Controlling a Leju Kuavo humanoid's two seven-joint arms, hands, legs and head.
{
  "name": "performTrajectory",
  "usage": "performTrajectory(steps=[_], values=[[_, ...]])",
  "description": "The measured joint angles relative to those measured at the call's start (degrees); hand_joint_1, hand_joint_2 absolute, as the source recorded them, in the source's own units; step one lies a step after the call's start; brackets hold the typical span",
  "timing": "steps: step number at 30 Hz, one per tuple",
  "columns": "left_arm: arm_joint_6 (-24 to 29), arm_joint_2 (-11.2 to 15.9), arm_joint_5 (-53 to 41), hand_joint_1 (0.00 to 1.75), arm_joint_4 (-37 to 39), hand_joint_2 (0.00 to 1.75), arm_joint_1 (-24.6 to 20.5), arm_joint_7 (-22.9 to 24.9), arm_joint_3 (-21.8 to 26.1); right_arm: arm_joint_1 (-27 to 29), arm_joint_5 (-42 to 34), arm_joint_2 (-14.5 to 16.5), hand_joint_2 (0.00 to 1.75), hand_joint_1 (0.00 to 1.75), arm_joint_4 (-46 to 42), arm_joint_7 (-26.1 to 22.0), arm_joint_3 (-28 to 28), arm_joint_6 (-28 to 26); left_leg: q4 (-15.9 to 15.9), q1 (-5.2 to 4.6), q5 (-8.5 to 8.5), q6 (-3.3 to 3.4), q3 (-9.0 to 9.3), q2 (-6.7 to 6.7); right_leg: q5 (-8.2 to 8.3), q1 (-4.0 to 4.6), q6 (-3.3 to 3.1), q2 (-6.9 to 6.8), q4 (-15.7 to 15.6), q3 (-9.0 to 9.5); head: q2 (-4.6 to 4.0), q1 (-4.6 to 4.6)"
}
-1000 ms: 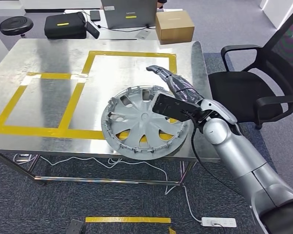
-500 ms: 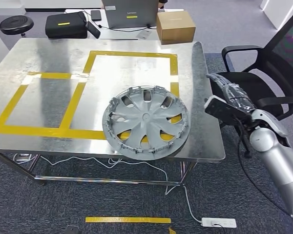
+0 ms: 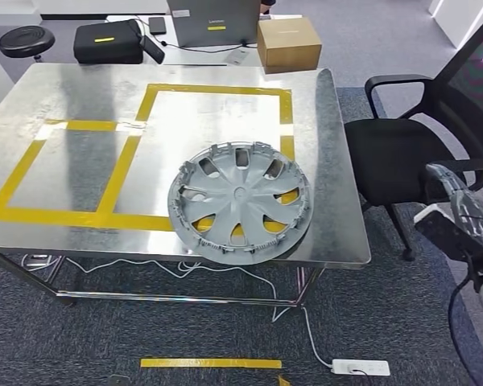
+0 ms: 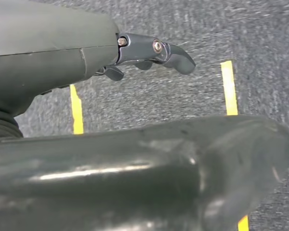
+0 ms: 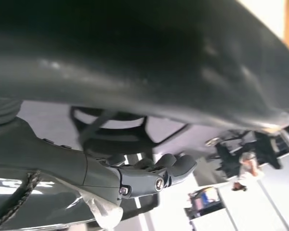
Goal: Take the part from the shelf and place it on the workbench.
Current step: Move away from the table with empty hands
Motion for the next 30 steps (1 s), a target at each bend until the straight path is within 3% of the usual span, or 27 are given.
performTrajectory(steps=[5, 11, 21, 26, 27, 28, 29, 30], values=[[0.7, 0.0, 3.6, 0.00, -0.3, 0.00, 0.6, 2.1, -2.9, 4.7, 0.4, -1.4, 0.00, 0.00, -3.3, 0.6, -4.5, 0.3, 0.0, -0.01, -0.03, 0.03, 0.08, 0.04, -0.07, -0.01, 0.07, -0.01, 0.0, 0.00, -0.01, -0.01], [3.1, 0.0, 5.7, 0.00, -0.6, 0.00, 1.5, 2.2, -5.3, 15.0, -0.5, -2.5, 0.00, 0.00, -10.2, 0.4, -11.8, -0.8, 0.0, -0.01, -0.15, 0.18, 0.25, -0.32, -0.32, -0.01, 0.15, -0.40, -0.1, 0.39, 0.00, 0.03], [3.2, 0.0, 5.6, 0.00, -0.5, 0.00, 1.5, 2.0, -5.3, 15.6, -0.5, -2.5, 0.00, 0.00, -10.6, 0.3, -12.2, -0.9, 0.0, -0.01, -0.16, 0.18, 0.25, -0.32, -0.32, -0.01, 0.15, -0.40, -0.1, 0.40, 0.00, 0.03], [3.8, 0.0, 4.1, 0.00, 0.2, 0.00, 1.2, 0.8, -4.9, 21.6, 0.3, -2.4, 0.00, 0.00, -14.3, -0.3, -16.0, -1.2, 0.0, -0.03, -0.28, 0.17, 0.27, -0.32, -0.36, -0.02, 0.15, -0.39, -0.1, 0.41, -0.01, 0.00], [4.2, 0.0, 3.6, 0.00, 0.7, 0.00, 1.0, 0.3, -4.5, 25.0, 0.9, -1.8, 0.00, 0.00, -16.4, -0.7, -18.2, -1.9, 0.0, -0.03, -0.32, 0.17, 0.28, -0.31, -0.40, -0.03, 0.14, -0.38, -0.1, 0.42, -0.01, -0.01], [5.0, 0.0, 3.1, 0.00, 1.6, 0.00, 0.7, -0.4, -4.0, 29.6, 1.7, 0.7, 0.00, 0.00, -19.3, -1.7, -21.4, -2.5, 0.0, -0.02, -0.41, 0.14, 0.35, -0.30, -0.50, -0.02, 0.12, -0.37, -0.1, 0.46, -0.01, -0.01], [6.0, 0.0, 2.7, 0.00, 2.8, 0.00, 0.4, -1.2, -3.3, 34.9, 2.6, 5.0, 0.00, 0.00, -22.4, -3.2, -25.5, -3.0, 0.0, -0.01, -0.51, 0.10, 0.43, -0.27, -0.61, -0.01, 0.09, -0.33, -0.1, 0.52, -0.01, -0.01], [7.1, 0.0, 2.3, 0.00, 4.3, 0.00, -0.1, -2.1, -2.4, 40.4, 4.5, 11.2, 0.00, 0.00, -25.4, -4.6, -30.5, -3.3, 0.0, 0.00, -0.72, 0.02, 0.68, -0.22, -0.84, 0.00, 0.05, -0.26, -0.1, 0.57, -0.01, -0.01]])
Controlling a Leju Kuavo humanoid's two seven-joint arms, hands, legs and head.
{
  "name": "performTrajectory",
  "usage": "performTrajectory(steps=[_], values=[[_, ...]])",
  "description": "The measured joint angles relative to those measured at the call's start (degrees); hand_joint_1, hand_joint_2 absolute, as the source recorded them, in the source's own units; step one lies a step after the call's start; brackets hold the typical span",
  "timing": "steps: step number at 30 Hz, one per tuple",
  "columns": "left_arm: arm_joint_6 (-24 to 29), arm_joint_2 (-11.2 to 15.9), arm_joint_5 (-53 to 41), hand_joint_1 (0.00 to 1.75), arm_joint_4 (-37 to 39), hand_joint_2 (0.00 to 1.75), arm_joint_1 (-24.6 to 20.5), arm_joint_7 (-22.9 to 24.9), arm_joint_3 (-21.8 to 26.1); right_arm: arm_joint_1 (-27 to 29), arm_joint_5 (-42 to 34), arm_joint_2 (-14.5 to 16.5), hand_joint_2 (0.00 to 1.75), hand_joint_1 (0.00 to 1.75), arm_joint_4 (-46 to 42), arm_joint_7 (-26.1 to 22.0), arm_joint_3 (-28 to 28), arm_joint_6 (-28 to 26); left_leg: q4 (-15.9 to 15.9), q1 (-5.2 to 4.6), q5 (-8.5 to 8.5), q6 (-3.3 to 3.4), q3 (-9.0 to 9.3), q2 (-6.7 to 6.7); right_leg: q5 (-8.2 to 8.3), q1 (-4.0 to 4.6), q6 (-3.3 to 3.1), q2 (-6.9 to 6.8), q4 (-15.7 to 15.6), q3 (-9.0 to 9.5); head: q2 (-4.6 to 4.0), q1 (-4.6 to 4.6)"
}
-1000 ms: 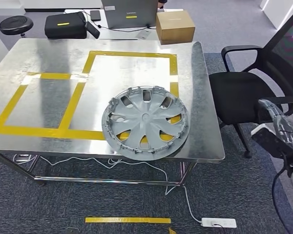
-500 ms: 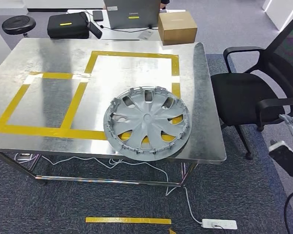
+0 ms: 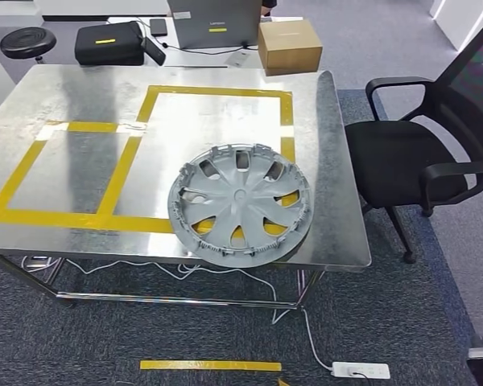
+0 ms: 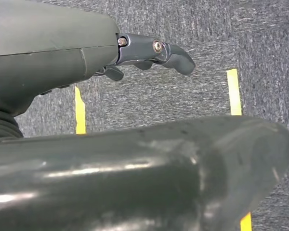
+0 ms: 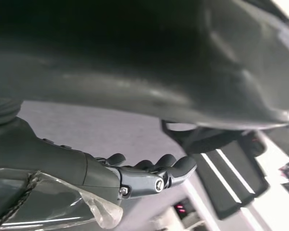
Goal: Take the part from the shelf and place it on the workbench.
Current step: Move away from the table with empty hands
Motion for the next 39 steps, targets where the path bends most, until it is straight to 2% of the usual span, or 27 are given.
performTrajectory(steps=[2, 3, 7, 10, 18, 24, 30, 36, 38, 39], values=[[1.2, 0.0, -0.5, 0.00, 2.3, 0.00, -0.9, -1.2, 1.6, 6.3, 4.2, 11.4, 0.00, 0.00, -2.4, -2.3, -7.3, 0.5, 0.0, 0.01, -0.36, -0.10, 0.50, 0.11, -0.36, 0.00, -0.06, 0.13, 0.0, 0.12, 0.00, 0.01], [1.5, 0.0, -0.6, 0.00, 3.0, 0.00, -1.3, -1.6, 2.3, 7.4, 6.5, 15.1, 0.00, 0.00, -2.1, -3.1, -9.5, 0.7, 0.0, 0.01, -0.51, -0.12, 0.72, 0.14, -0.50, 0.00, -0.08, 0.17, 0.0, 0.15, 0.00, 0.01], [1.7, 0.0, -1.1, 0.00, 4.0, 0.00, -1.6, -2.4, 4.3, 9.2, 9.4, 22.7, 0.00, 0.00, 2.6, -5.2, -14.4, -1.8, 0.0, 0.01, -0.64, -0.17, 0.90, 0.16, -0.64, 0.00, -0.17, 0.18, 0.0, 0.35, 0.01, -0.01], [1.9, 0.0, -2.0, 0.00, 4.2, 0.00, -1.8, -2.9, 5.7, 10.1, 8.1, 25.8, 0.00, 0.00, 7.8, -4.7, -15.7, -6.4, 0.0, 0.01, -0.80, -0.22, 1.04, 0.19, -0.77, 0.00, -0.19, 0.23, 0.0, 0.48, 0.01, -0.01], [1.9, 0.1, -3.1, 0.00, 4.6, 0.00, -2.1, -4.4, 8.1, 10.9, 3.5, 29.0, 0.00, 0.00, 16.6, -2.5, -16.0, -11.3, 0.0, 0.00, -1.07, -0.21, 1.37, 0.28, -1.04, 0.00, -0.17, 0.31, 0.0, 0.79, 0.01, -0.01], [-0.2, 0.1, -5.7, 0.00, 4.6, 0.00, -2.3, -5.2, 10.0, 10.9, 3.5, 30.0, 0.00, 0.00, 24.0, -0.1, -14.7, -17.0, 0.0, 0.00, -1.21, -0.29, 1.57, 0.29, -1.14, 0.00, -0.19, 0.32, 0.0, 0.98, -0.01, -0.01], [0.3, 0.1, -8.0, 0.00, 4.9, 0.00, -2.6, -5.0, 11.6, 10.5, 3.6, 30.4, 0.00, 0.00, 29.2, 2.6, -13.8, -19.7, 0.0, 0.01, -1.22, -0.28, 1.62, 0.29, -1.18, 0.00, -0.20, 0.31, 0.0, 1.04, -0.01, -0.01], [3.1, 0.2, -10.2, 0.00, 6.1, 0.00, -3.3, -3.2, 12.1, 7.8, 12.4, 30.6, 0.00, 0.00, 36.7, 5.8, -13.2, -22.1, 0.0, 0.01, -1.24, -0.31, 1.68, 0.30, -1.18, 0.00, -0.21, 0.33, 0.0, 1.10, -0.01, -0.01], [2.8, 0.3, -4.0, 0.00, 4.9, 0.00, -2.6, 0.4, 10.0, 6.1, 16.1, 30.6, 0.00, 0.00, 40.1, 5.9, -13.4, -22.9, 0.0, 0.03, -1.25, -0.32, 1.72, 0.31, -1.19, 0.02, -0.22, 0.35, 0.0, 1.18, 0.00, 0.00], [2.5, 0.2, 1.4, 0.00, 2.2, 0.00, -1.1, 4.3, 7.4, 5.2, 18.0, 30.6, 0.00, 0.00, 41.9, 5.5, -13.5, -23.2, 0.0, 0.06, -1.28, -0.36, 1.79, 0.35, -1.20, 0.04, -0.24, 0.42, 0.0, 1.22, 0.00, 0.00]])
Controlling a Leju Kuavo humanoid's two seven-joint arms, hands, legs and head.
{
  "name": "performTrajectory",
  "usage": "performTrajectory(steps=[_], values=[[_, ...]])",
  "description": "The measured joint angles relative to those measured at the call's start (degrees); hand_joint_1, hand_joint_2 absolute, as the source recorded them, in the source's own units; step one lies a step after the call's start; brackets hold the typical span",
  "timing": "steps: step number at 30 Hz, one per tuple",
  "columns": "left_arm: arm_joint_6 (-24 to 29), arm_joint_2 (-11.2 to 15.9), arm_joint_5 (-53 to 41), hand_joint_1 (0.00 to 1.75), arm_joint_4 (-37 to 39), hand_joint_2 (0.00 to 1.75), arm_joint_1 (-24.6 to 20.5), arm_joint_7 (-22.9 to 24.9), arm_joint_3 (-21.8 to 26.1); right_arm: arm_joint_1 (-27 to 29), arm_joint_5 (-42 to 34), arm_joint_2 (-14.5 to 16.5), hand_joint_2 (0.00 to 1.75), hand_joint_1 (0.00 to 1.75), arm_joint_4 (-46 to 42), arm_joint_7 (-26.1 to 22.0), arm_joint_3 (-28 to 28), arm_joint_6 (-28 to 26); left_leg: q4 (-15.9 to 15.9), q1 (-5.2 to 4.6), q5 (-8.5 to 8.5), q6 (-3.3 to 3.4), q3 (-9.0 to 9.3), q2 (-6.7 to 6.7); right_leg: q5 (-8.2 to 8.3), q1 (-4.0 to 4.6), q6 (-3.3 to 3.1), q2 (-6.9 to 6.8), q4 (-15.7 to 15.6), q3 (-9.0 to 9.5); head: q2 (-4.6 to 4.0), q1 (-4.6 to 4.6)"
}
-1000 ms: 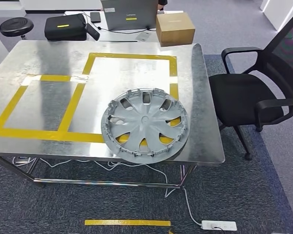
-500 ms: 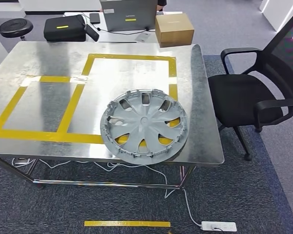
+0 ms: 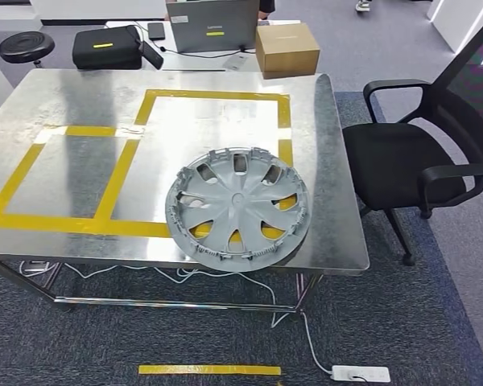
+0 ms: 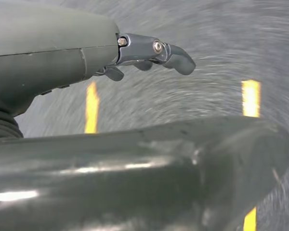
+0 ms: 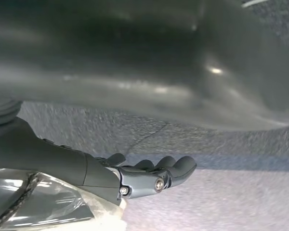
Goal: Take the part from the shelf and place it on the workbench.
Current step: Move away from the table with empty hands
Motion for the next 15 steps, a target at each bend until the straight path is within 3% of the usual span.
performTrajectory(steps=[3, 7, 10, 15], values=[[-0.2, -0.5, 13.3, 0.00, -13.3, 0.00, 7.3, 12.3, -13.2, -2.3, 4.0, 0.0, 0.00, 0.00, 5.0, -2.0, -0.9, -0.6, 0.0, -0.03, -0.11, -0.03, 0.20, 0.12, -0.10, -0.04, -0.01, 0.12, 0.0, 0.12, -0.01, -0.03], [-0.3, -1.1, 15.4, 0.00, -22.4, 0.00, 11.9, 14.4, -25.5, -4.6, 4.7, 0.0, 1.75, 0.00, 9.6, -4.1, -2.0, -1.7, 0.0, -0.10, -0.12, 0.06, 0.23, -0.19, -0.26, -0.09, 0.10, -0.24, 0.0, 0.32, -0.01, 0.03], [-0.9, -1.4, 14.7, 0.00, -26.0, 0.00, 12.9, 12.9, -29.3, -6.8, 4.8, -0.1, 1.75, 0.00, 13.3, -7.5, -3.8, -3.6, 0.0, -0.10, -0.14, 0.06, 0.29, -0.14, -0.25, -0.08, 0.10, -0.18, 0.0, 0.36, 0.00, 0.01], [-2.4, -1.4, 12.4, 0.00, -27.7, 0.00, 13.0, 9.7, -30.7, -10.9, 5.1, -0.7, 1.75, 0.00, 20.6, -13.2, -6.3, -5.6, 0.0, -0.10, -0.14, 0.06, 0.36, -0.13, -0.25, -0.08, 0.10, -0.18, 0.0, 0.41, 0.00, 0.01]])
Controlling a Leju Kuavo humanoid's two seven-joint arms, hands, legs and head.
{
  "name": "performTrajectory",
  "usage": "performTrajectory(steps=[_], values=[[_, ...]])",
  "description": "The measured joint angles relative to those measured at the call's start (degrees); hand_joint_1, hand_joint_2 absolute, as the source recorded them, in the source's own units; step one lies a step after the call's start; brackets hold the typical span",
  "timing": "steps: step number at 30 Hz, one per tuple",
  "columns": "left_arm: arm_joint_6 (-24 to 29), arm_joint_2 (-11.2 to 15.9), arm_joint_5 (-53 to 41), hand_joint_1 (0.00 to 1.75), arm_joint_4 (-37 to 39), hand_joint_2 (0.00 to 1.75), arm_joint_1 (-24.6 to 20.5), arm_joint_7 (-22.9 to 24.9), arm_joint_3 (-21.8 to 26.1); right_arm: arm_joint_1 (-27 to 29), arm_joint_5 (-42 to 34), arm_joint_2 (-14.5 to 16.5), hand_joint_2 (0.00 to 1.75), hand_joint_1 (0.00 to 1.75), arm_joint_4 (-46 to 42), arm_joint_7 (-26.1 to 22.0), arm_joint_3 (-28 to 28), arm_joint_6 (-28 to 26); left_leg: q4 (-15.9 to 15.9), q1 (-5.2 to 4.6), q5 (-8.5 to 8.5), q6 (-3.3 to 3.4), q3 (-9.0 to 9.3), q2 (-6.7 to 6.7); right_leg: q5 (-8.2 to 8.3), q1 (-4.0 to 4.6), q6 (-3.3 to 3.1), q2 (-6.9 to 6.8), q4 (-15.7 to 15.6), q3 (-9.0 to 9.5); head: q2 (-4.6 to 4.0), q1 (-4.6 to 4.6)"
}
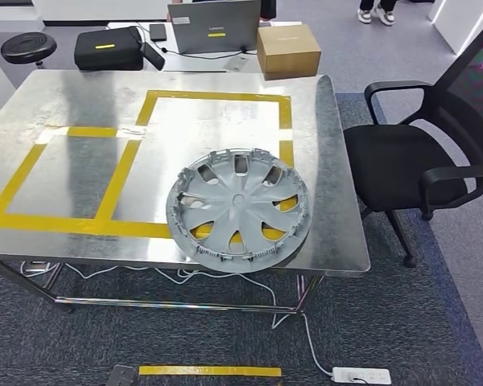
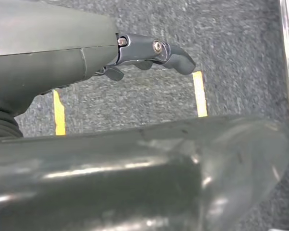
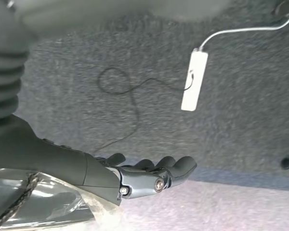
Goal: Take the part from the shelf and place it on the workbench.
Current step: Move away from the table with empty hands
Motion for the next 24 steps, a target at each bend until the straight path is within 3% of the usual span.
performTrajectory(steps=[1, 5, 10, 15, 17, 19, 20, 21, 22, 24], values=[[0.3, 0.0, 0.3, 0.00, -0.1, 0.00, 0.1, 0.2, -0.7, -0.7, 0.0, -0.2, 1.75, 0.00, 1.2, -0.5, -0.4, -0.2, 0.0, 0.00, -0.01, 0.01, 0.01, 0.00, 0.00, 0.00, 0.00, 0.00, 0.0, 0.01, 0.00, 0.00], [2.4, 0.0, 0.6, 0.00, -0.2, 0.00, 0.4, 1.6, -3.1, -2.2, 1.2, -0.7, 0.00, 0.00, 5.2, -1.0, -1.4, -0.6, 0.1, -0.11, -0.13, 0.16, 0.01, -0.01, 0.02, -0.11, 0.06, -0.03, -0.1, 0.07, -0.01, 0.01], [2.6, 0.0, -0.4, 0.00, 1.2, 0.00, -0.5, 0.6, -3.3, -2.9, 3.3, -1.1, 0.00, 0.00, 7.8, -0.9, -1.4, -0.7, 0.2, -0.45, -0.34, 0.51, 0.03, 0.00, -0.06, -0.39, 0.36, -0.05, -0.1, 0.13, 0.00, -0.01], [2.5, 0.1, -1.8, 0.00, 5.5, 0.00, -2.8, -2.2, -2.1, -3.6, 4.0, -1.2, 0.00, 0.00, 9.3, -1.2, -1.4, -0.5, -0.2, -0.36, 0.28, 1.48, 0.16, 0.10, -0.35, -0.61, 1.27, -0.02, 0.2, 0.72, -0.01, -0.01], [1.1, 0.0, -2.7, 0.00, 6.4, 0.00, -3.1, -2.5, -1.5, -3.9, 4.1, -1.4, 0.00, 0.00, 9.7, -1.2, -1.3, -0.5, -0.8, 0.01, 0.77, 1.97, 0.18, 0.28, -3.12, -0.55, 1.47, -0.01, 3.7, -0.85, -0.01, 0.19], [-0.3, 0.0, -2.7, 0.00, 6.4, 0.00, -2.7, -1.9, -1.4, -4.0, 4.1, -1.7, 0.00, 0.00, 10.1, -1.2, -1.3, -0.5, -0.9, 0.03, 0.93, 2.13, -0.13, 0.46, -7.06, -0.55, 1.69, 0.00, 11.0, -3.91, -0.01, 0.37], [-0.6, 0.1, -2.6, 0.00, 6.4, 0.00, -2.4, -1.6, -1.3, -4.0, 4.1, -1.8, 0.00, 0.00, 10.3, -1.2, -1.3, -0.5, -0.9, 0.03, 1.03, 2.11, -0.32, 0.54, -8.20, -0.57, 1.80, -0.01, 14.1, -5.15, -0.01, 0.38], [-0.8, 0.1, -2.5, 0.00, 6.4, 0.00, -2.1, -1.5, -1.3, -3.9, 4.1, -1.9, 0.00, 0.00, 10.5, -1.2, -1.3, -0.5, -0.9, 0.03, 1.17, 2.05, -0.50, 0.59, -8.24, -0.57, 1.85, -0.02, 15.5, -5.53, -0.01, 0.38], [-0.9, 0.1, -2.5, 0.00, 6.4, 0.00, -2.0, -1.5, -1.2, -3.9, 4.1, -2.1, 0.00, 0.00, 10.6, -1.2, -1.3, -0.5, -0.9, 0.04, 1.33, 1.94, -0.66, 0.60, -7.15, -0.58, 1.83, -0.03, 14.5, -4.79, -0.01, 0.39], [-1.0, 0.1, -2.5, 0.00, 6.4, 0.00, -1.8, -1.3, -1.2, -4.0, 4.1, -2.3, 0.00, 0.00, 10.8, -1.2, -1.3, -0.5, -0.7, 0.08, 1.66, 1.56, -0.90, 0.58, -3.62, -0.60, 1.64, -0.02, 6.8, -0.47, -0.01, 0.40]])
